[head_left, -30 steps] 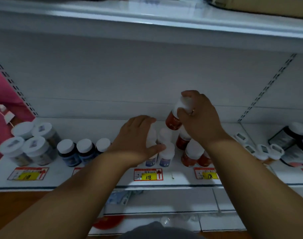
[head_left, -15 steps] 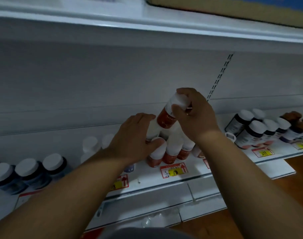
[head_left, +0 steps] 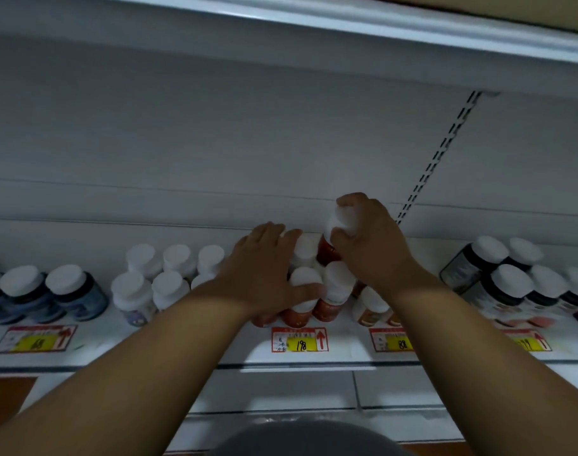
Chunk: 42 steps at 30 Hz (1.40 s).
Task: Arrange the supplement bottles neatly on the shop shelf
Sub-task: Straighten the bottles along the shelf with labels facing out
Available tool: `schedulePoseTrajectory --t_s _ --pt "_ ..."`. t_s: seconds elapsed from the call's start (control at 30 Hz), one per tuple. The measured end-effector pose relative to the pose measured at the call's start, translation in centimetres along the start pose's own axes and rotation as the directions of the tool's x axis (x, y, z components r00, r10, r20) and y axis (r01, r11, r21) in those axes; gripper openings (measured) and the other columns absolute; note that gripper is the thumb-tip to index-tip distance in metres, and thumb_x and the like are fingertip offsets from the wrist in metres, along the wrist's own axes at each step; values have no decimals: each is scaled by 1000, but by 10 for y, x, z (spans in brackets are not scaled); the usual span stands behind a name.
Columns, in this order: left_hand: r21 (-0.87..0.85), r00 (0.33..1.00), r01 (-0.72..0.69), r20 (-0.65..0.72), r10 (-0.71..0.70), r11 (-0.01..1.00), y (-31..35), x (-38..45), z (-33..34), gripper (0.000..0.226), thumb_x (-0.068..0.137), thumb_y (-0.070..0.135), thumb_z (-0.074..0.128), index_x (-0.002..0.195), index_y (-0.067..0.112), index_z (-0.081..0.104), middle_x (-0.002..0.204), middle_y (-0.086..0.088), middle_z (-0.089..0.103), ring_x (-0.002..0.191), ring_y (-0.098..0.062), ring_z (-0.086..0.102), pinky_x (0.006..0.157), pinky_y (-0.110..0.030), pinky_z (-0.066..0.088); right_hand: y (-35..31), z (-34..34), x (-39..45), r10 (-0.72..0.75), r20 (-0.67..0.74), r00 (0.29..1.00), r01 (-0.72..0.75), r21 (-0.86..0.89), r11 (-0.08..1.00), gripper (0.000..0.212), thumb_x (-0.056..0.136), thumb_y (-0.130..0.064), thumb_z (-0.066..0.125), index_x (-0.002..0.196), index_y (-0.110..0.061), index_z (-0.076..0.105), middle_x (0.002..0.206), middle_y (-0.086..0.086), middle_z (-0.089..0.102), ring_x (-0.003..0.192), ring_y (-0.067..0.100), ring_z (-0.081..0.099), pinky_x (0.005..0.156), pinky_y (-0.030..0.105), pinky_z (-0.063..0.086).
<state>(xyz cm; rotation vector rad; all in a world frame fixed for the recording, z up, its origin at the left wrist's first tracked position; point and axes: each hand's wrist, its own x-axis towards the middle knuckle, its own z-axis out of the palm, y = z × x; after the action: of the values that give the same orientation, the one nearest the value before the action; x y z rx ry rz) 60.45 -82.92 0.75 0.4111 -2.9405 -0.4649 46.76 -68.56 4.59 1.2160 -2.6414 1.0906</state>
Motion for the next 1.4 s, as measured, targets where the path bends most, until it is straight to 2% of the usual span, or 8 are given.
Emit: schedulePoseTrajectory --t_s 0.2,0.33,0.5,0.6,0.8,0.97,1.1,1.4 --pt "38 997 -64 51 62 997 3 -4 -9 124 49 96 36 151 27 17 153 0 28 144 -24 15 116 -42 15 10 30 -11 67 348 935 -51 -56 997 49 91 -26 57 138 -22 43 125 9 42 107 24 51 84 24 36" --pt "127 992 -125 -5 127 984 1 -3 -9 109 59 87 43 147 24 27 132 3 47 123 -21 38 104 -41 29 12 37 -13 122 339 933 -116 -38 993 37 99 -26 44 136 -22 47 127 12 45 113 29 50 97 35 40" --pt "95 989 -140 -26 143 986 -4 2 -5 103 65 81 50 148 23 27 136 2 47 125 -21 37 104 -41 28 8 37 -10 158 331 930 -166 -5 986 33 101 -28 40 131 -20 50 124 11 51 112 25 51 90 28 38" --pt "-44 989 -131 -75 127 990 -8 1 -5 97 67 78 61 144 26 34 140 5 42 128 -17 36 104 -32 25 2 33 -13 181 233 955 -228 192 955 31 102 -30 42 126 -16 54 120 5 56 112 20 52 85 22 34" --pt "-664 907 104 -242 -344 740 3 -16 14 68 78 70 51 137 38 39 138 20 35 125 -5 38 100 -24 33 3 39 -40 419 105 902 -390 618 682 17 99 -44 44 110 -40 55 114 -15 59 115 13 54 103 31 39" --pt "-861 822 167 -147 -550 481 14 -21 28 61 88 48 56 144 34 34 133 18 43 122 2 40 97 -15 30 10 56 -46 523 115 845 -449 683 576 50 91 -59 41 134 -36 51 138 -13 50 128 12 45 113 40 30" --pt "-875 785 156 -172 -595 459 18 -22 31 55 92 38 55 143 28 38 125 19 44 109 13 39 79 8 26 16 59 -40 478 155 865 -459 631 625 41 82 -63 41 117 -45 51 114 -31 50 113 3 48 96 27 33" --pt "-881 778 178 -147 -610 439 12 -13 28 43 94 36 54 136 30 46 127 16 47 112 0 44 75 7 29 17 53 -30 402 118 908 -411 432 802 22 93 -41 50 113 -31 51 101 -19 55 95 0 52 70 18 36"
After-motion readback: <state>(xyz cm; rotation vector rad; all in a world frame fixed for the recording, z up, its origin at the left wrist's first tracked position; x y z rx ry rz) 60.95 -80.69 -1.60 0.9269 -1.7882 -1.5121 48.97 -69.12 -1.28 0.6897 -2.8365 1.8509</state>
